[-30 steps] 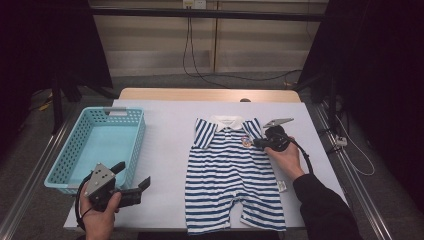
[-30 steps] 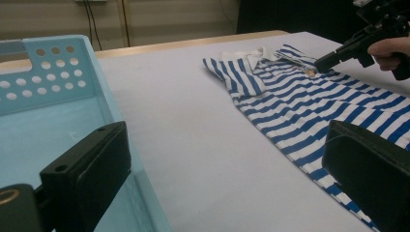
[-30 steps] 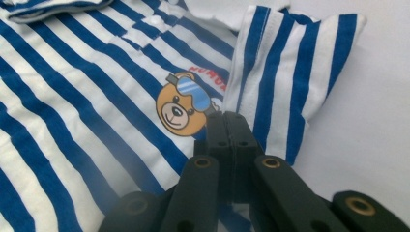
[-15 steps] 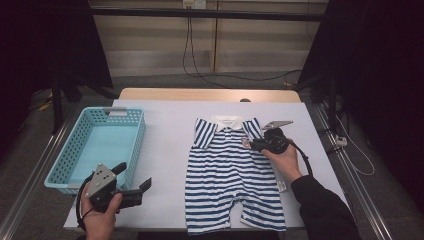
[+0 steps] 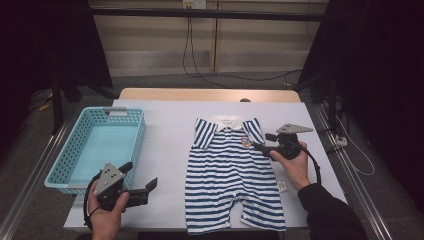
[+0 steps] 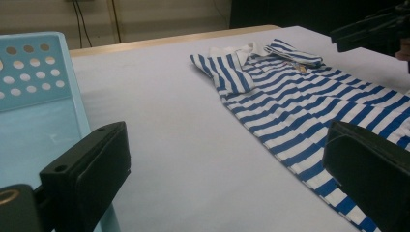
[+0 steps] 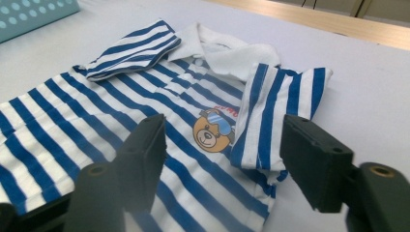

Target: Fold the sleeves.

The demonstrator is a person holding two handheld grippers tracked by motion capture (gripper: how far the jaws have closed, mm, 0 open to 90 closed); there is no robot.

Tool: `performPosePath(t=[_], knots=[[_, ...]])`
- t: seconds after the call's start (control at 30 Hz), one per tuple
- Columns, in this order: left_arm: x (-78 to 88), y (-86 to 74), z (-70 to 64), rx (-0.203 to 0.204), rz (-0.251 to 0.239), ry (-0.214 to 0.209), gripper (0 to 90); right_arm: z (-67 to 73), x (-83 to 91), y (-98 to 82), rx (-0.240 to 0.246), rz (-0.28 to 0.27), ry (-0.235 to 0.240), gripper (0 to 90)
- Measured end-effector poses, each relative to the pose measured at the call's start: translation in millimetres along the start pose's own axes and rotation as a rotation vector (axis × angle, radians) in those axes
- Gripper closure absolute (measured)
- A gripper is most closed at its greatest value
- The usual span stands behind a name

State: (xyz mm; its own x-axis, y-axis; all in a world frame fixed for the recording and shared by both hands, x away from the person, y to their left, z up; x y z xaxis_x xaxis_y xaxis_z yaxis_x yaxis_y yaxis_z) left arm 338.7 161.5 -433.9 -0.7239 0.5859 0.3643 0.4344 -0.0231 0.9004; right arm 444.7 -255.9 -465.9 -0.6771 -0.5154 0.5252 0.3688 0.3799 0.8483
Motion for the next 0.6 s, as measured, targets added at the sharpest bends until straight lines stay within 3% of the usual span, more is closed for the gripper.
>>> performPosePath(t=[0.03, 0.1, 0.13, 0.23, 0.4, 0.6], knots=[[1.2, -0.1, -0.4, 0.010, 0.000, -0.003, 2.9, 0.9, 1.7, 0.2, -0.004, -0.005, -0.003, 23.7], [4.9, -0.4, -4.6, 0.075, -0.011, -0.031, 3.8, 4.5, 7.6, -0.2, -0.015, -0.018, -0.006, 19.2], [4.8, -1.3, -8.0, 0.066, -0.009, -0.039, 3.7, 6.0, 10.1, -0.6, -0.017, -0.023, -0.010, 17.0], [2.0, -1.5, -15.6, -0.016, -0.004, -0.048, 3.8, 9.0, 17.5, -1.6, -0.019, -0.046, -0.027, 12.9], [-0.4, -1.1, -19.1, -0.017, 0.000, -0.054, 3.8, 17.6, 33.5, -3.8, -0.025, -0.094, -0.040, 10.7], [-6.9, -0.6, -26.1, -0.028, 0.007, -0.064, 3.8, 27.5, 50.9, -12.1, -0.022, -0.106, -0.050, 10.1]])
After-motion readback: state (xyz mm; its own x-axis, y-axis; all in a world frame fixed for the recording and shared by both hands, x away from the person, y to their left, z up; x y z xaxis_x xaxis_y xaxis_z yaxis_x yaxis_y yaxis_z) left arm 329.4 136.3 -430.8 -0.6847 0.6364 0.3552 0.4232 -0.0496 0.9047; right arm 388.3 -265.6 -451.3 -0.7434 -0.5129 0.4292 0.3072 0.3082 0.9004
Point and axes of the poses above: each handheld gripper's, and its own axes: x roughly backward along the jaws, y roughly out of its top, z roughly to its left, the point moved 7 cm from there along -x, roughly forward along the jaws, and after that the axes turned 11 degrees about x, right-handed, at the moved point
